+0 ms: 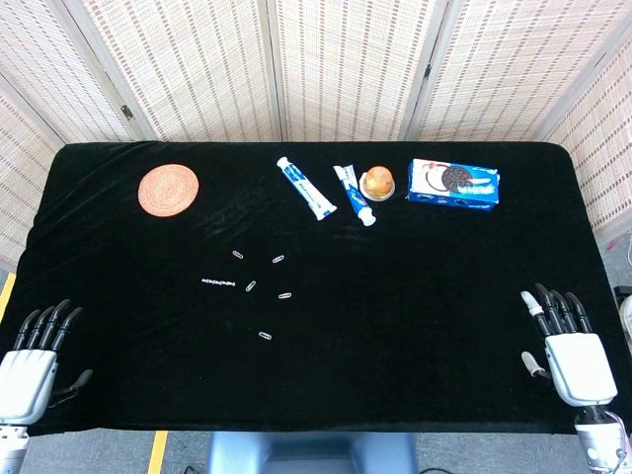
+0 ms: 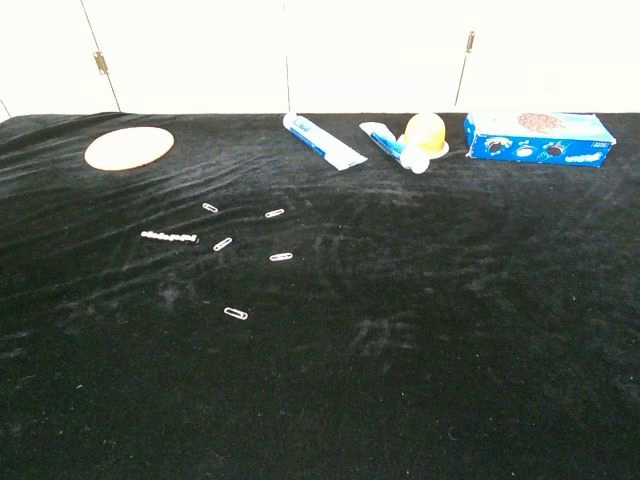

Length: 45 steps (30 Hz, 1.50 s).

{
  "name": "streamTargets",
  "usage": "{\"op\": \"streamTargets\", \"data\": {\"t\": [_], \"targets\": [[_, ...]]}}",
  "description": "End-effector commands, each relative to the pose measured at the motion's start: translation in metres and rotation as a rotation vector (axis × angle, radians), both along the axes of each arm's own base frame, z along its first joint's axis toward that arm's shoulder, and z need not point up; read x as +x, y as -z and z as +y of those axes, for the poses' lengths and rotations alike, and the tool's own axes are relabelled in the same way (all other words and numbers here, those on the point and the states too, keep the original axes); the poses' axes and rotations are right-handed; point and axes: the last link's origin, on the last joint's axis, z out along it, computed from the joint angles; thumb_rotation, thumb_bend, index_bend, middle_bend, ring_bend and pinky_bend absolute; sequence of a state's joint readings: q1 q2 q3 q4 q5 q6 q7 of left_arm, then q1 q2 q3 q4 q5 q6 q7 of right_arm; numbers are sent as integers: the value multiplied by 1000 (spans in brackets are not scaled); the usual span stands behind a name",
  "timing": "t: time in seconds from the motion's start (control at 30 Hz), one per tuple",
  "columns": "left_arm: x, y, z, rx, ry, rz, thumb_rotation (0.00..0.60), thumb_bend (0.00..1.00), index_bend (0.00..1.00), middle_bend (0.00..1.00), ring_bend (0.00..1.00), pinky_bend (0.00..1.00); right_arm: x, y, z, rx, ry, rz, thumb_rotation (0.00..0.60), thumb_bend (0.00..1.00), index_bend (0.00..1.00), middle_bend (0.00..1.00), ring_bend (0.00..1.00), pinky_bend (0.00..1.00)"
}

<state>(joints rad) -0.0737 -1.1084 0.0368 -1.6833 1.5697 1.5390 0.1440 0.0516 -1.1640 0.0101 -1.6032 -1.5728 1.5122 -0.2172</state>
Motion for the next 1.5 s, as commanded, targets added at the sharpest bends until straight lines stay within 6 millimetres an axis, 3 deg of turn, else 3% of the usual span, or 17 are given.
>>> {"op": "streamTargets", "data": {"t": [0.03,0.27,0.33,0.37,0.43,0.5,0.63,0.7,0.83,1.03,1.5], "targets": [[-2,1,-1,-1,-10,8,600,288,16,48,16,0,1,2,-1,8,-6,1,600,280,0,0,0,0],[5,8,1,-35,36,-11,600,288,19,65,35,5,3,-1,2,11,-28,-10,600,279,0,0,0,0],[7,11,4,-46,58,-32,600,288,35,141,96,70,5,-2,5,2,-40,-17,600,280,0,0,0,0],[7,13,8,-52,57,-43,600,287,55,212,163,128,8,-3,7,-4,-53,-21,600,280,0,0,0,0],[6,18,13,-110,14,-35,600,288,142,538,513,435,10,-2,8,-9,-72,-17,600,280,0,0,0,0],[11,21,24,-188,-12,-18,600,292,192,767,767,666,11,1,9,10,-87,-12,600,280,0,0,0,0],[23,28,56,-176,-8,-14,600,329,295,946,937,844,12,5,5,63,-105,-16,600,280,0,0,0,0],[31,32,69,-159,14,-32,600,353,339,990,982,897,11,4,3,75,-101,-25,600,280,0,0,0,0],[43,40,90,-137,49,-65,600,416,374,1000,1000,931,10,-1,0,64,-94,-34,600,280,0,0,0,0],[54,59,123,-166,37,-47,600,420,369,1000,1000,930,8,-6,-3,49,-79,-49,600,280,0,0,0,0],[67,93,160,-256,39,-5,600,419,373,1000,1000,930,6,-9,-5,44,-63,-58,600,280,0,0,0,0]]}}
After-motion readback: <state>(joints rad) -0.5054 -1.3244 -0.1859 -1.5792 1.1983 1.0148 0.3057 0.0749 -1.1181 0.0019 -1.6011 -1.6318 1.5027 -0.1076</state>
